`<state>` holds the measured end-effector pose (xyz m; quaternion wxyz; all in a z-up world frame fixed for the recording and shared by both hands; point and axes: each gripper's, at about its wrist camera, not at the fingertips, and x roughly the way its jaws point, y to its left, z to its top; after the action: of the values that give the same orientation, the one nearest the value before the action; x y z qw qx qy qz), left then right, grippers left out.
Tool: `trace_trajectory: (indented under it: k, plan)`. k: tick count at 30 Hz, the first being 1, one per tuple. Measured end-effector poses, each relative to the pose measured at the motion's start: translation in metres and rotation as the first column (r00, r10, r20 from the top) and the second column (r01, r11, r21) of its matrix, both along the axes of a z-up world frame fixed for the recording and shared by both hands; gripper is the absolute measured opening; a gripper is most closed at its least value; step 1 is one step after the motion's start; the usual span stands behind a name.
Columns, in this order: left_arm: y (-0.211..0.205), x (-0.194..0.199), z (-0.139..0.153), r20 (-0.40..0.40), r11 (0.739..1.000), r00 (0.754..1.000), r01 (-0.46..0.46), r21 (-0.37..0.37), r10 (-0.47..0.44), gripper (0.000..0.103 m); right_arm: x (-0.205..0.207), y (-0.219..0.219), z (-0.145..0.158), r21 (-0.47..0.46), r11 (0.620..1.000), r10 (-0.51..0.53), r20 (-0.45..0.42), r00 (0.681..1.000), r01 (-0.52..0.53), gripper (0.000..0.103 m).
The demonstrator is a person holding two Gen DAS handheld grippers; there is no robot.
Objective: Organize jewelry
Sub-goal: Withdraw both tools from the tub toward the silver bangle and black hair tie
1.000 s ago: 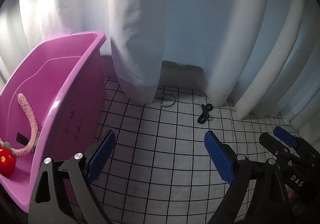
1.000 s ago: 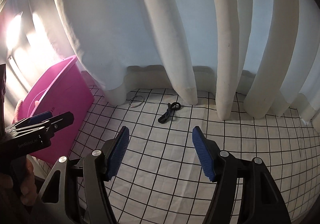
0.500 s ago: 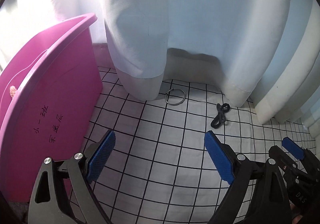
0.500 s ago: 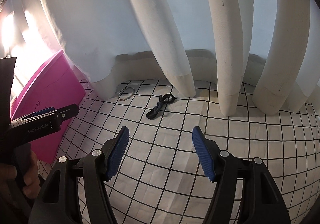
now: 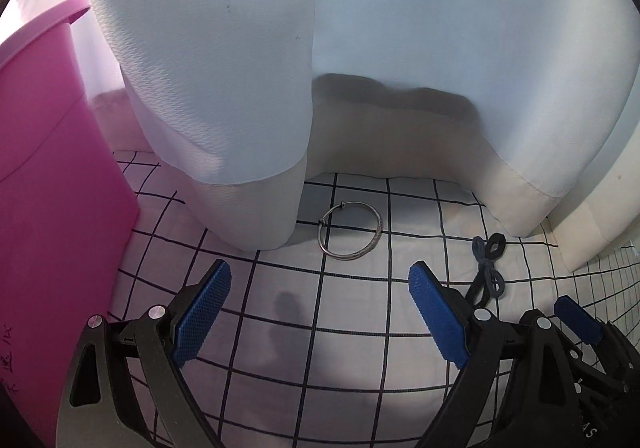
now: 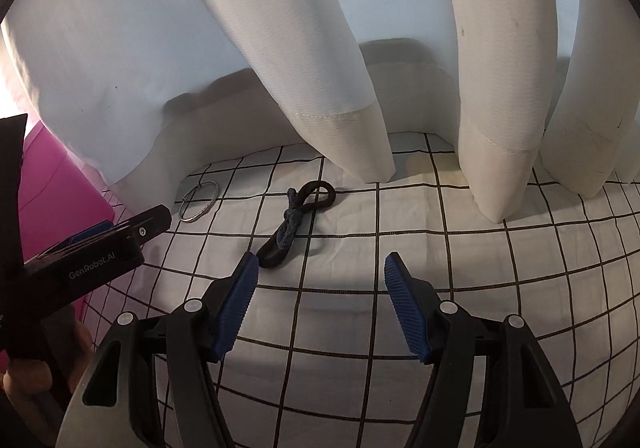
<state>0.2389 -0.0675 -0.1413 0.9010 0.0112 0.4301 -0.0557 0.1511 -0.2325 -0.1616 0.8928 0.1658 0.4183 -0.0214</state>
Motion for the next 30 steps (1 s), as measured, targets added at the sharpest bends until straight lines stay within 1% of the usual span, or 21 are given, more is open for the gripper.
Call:
trace_trajectory:
  k: [4,8,13,22,27,30]
  plan:
    - [0.001,0.012,-0.011,0.008,1.0,1.0,0.008,-0.022,-0.008,0.089,0.009,0.004,-0.006,-0.017,1.0,-0.012,0.017,1.0,0.012,0.063]
    - [0.004,0.022,-0.018,-0.005,0.999,1.0,0.004,-0.037,-0.004,0.089,0.016,0.008,-0.01,-0.032,0.999,-0.022,0.023,0.999,0.023,0.063]
    - [0.005,0.028,-0.021,0.004,1.0,1.0,0.013,-0.024,-0.013,0.089,0.026,0.011,-0.014,-0.036,0.999,-0.035,0.016,0.999,0.036,0.063]
    - [0.003,0.039,-0.027,-0.004,1.0,1.0,0.02,-0.02,-0.02,0.089,0.041,0.015,-0.02,-0.082,0.995,-0.051,-0.014,0.999,0.05,0.063]
    - [0.003,0.047,-0.033,-0.026,1.0,0.999,0.023,-0.013,-0.023,0.089,0.049,0.022,-0.022,-0.111,0.993,-0.041,-0.026,0.999,0.038,0.063]
    - [0.003,0.052,-0.034,-0.023,1.0,1.0,0.021,-0.003,-0.021,0.089,0.053,0.025,-0.023,-0.124,0.992,-0.037,-0.029,0.999,0.033,0.063]
